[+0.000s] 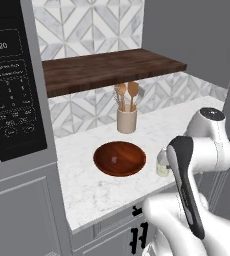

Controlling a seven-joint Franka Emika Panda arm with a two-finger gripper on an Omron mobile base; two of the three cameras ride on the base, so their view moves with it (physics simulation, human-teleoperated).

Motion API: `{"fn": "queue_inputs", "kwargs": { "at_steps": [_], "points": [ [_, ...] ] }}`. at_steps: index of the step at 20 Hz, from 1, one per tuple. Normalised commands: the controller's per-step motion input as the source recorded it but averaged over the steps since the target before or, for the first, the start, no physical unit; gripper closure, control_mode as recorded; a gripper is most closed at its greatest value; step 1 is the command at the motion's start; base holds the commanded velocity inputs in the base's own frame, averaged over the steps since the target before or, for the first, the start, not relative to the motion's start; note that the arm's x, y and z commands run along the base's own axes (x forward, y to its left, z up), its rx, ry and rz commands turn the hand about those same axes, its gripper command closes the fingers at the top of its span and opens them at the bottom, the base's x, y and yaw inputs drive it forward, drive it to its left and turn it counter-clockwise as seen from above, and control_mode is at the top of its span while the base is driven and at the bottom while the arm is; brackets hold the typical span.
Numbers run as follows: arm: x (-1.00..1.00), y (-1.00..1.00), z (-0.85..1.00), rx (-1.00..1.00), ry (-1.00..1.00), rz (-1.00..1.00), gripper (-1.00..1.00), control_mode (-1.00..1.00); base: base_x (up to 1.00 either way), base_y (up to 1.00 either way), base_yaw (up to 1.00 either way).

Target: Grab a lemon wedge from the fridge and one ice cube from the ice bowl, and put them in the glass of lemonade.

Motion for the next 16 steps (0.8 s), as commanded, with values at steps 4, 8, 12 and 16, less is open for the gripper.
{"fn": "queue_inputs", "kwargs": {
  "at_steps": [4,8,12,16],
  "points": [
    [0.00,0.00,0.00,0.00,0.00,0.00,-1.00,1.00,-1.00,0.03,-0.35],
    [0.00,0.00,0.00,0.00,0.00,0.00,-1.00,1.00,-1.00,0.35,-0.56],
    [0.00,0.00,0.00,0.00,0.00,0.00,-1.00,1.00,-1.00,0.50,-0.60],
    [0.00,0.00,0.00,0.00,0.00,0.00,-1.00,1.00,-0.66,0.18,-0.78]
  ]
}}
